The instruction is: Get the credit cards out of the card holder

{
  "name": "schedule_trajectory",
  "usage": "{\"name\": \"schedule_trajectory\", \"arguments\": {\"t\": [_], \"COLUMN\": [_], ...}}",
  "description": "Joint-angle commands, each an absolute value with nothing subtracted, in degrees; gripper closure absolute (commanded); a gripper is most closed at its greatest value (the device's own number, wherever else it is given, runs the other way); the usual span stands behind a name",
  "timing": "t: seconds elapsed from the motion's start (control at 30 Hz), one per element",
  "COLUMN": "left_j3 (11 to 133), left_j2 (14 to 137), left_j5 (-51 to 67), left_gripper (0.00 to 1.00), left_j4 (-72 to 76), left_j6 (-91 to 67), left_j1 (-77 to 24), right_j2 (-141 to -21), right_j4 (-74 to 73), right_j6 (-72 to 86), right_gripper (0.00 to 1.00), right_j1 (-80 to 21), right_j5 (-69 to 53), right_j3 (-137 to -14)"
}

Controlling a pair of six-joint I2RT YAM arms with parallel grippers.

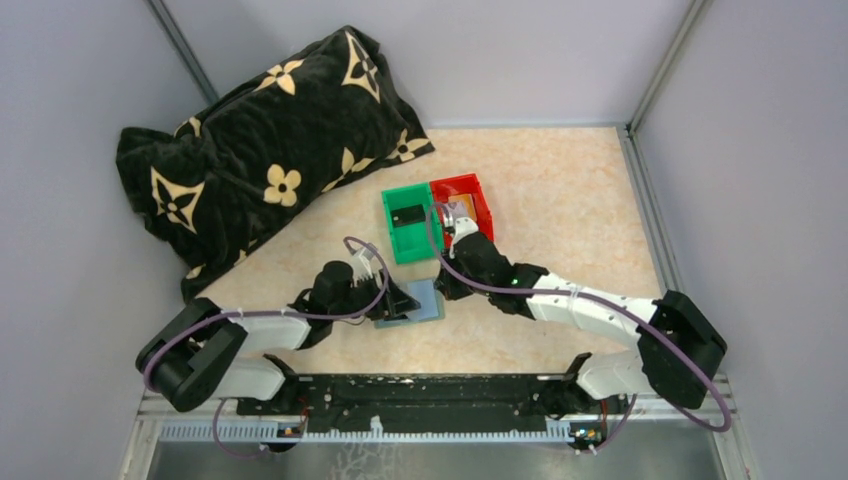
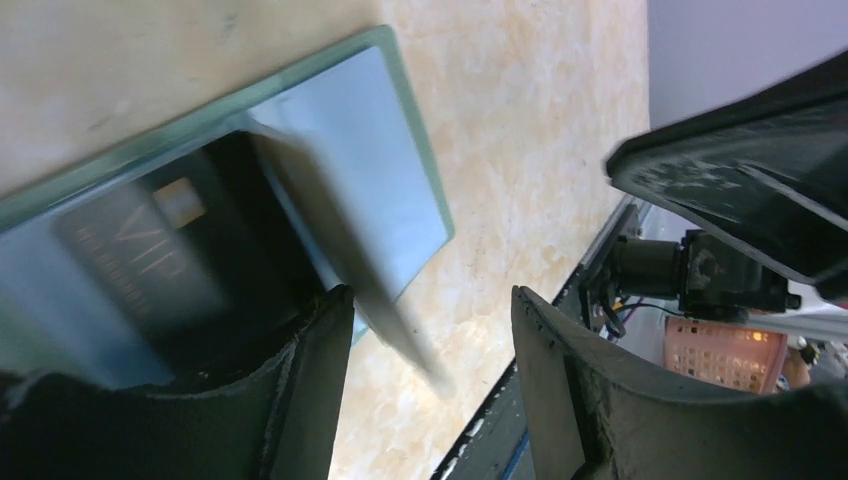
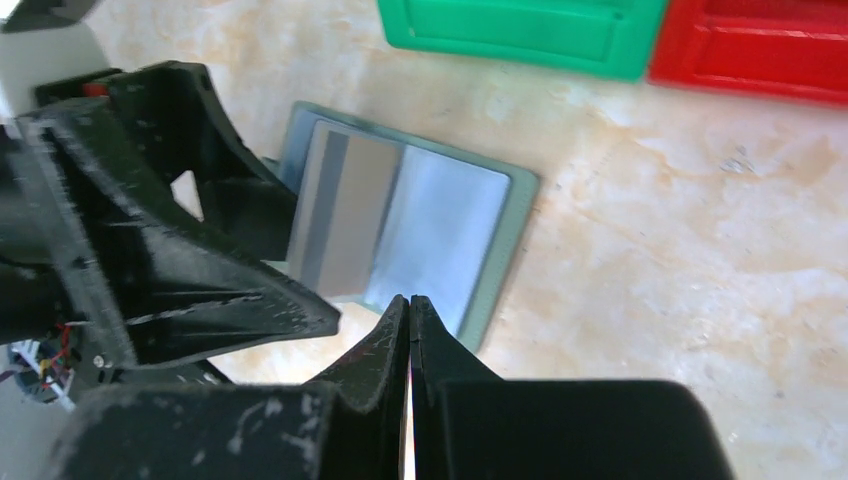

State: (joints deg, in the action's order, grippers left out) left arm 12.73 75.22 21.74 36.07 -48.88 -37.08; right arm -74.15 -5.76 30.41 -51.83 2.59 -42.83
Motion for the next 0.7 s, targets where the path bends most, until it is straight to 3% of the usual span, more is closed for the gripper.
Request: {"name": "schedule_trajectory", "arguments": {"t": [0.0,0.3,0.67], "left_j3": [16.7,17.4,15.2], "left_j2": [76.1,76.9,72.5], "left_j5": [20.9,18.6,10.9], "left_gripper": [0.34,0.27,0.19], "left_j4": [40.2,38.3,30.9], "left_j6": [-50.0,-49.1,-46.1], "left_j1": [-40.2,-42.0,-42.0], "right_j2": [-70.7,-69.9,-84.0], "right_j4": [-6.8,-5.7,3.1], "right_j6": [29.7,29.3,29.3], "right_gripper": [1.00,1.00,1.00], "right_j1": [-49.8,-48.2,-48.2], "right_j5": [3.6,2.2,-4.7], "right_j3": [-40.8,-38.9,-41.8]}}
